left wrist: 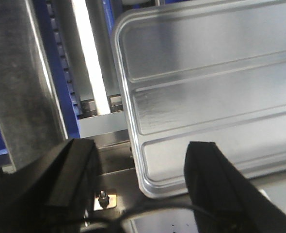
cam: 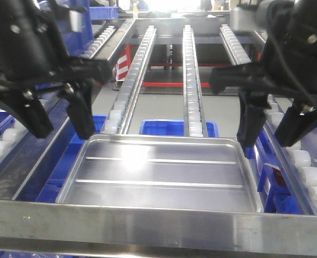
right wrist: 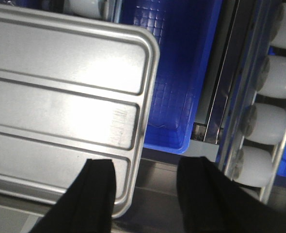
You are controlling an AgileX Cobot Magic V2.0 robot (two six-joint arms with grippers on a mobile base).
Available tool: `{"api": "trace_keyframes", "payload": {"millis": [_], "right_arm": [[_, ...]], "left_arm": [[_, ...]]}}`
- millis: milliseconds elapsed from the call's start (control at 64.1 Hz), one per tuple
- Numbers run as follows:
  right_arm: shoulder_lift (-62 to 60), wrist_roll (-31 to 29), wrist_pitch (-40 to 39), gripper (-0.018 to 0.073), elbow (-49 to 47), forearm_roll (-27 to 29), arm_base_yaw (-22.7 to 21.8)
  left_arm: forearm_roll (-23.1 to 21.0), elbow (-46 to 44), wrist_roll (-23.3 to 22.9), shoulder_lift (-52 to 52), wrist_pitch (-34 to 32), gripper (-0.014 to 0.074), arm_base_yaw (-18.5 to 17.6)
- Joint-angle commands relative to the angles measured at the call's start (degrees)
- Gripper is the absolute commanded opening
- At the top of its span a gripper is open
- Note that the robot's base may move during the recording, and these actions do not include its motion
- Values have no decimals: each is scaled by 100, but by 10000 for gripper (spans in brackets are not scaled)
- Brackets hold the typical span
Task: Grab silver tray and stack on right shelf
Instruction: 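Lower both grippers onto the side rims of the silver tray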
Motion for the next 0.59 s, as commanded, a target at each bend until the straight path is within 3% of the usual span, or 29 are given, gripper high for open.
{"api": "trace_keyframes", "payload": {"millis": [0, 187, 577], "right_arm": [[-71, 50, -221, 413, -185, -123, -5], [142, 49, -395, 413, -180, -104, -5], [569, 49, -540, 413, -175, -104, -5]], "left_arm": [[513, -197, -536, -75, -202, 316, -128], [569, -197, -682, 165, -463, 316, -128], [260, -197, -694, 541, -843, 316, -117]]}}
